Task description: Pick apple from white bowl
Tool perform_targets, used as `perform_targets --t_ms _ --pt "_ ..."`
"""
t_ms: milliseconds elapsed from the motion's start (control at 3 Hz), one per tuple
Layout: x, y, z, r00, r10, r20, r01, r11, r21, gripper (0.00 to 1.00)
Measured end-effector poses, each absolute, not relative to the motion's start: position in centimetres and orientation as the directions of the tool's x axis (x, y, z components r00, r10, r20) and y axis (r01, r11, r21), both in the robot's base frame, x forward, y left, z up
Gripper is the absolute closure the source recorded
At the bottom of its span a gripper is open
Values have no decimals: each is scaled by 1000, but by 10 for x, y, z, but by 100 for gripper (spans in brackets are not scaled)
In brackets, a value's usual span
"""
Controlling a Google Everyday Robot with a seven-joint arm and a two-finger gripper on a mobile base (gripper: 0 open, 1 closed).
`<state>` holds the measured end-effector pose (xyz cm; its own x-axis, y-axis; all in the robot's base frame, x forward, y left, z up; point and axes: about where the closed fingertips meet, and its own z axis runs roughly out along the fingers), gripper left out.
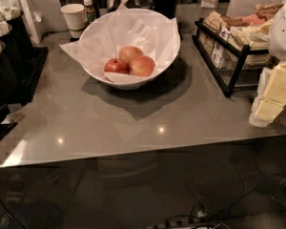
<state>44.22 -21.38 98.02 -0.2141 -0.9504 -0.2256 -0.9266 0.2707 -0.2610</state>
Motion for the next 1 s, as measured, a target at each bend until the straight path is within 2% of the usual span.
perform_targets --t_ms 333,1000 --pt "473 -192 992 -187 -924 -334 -924 282 -260 0" --pt "548 -117 1006 -134 -843 -521 -955 251 -160 0"
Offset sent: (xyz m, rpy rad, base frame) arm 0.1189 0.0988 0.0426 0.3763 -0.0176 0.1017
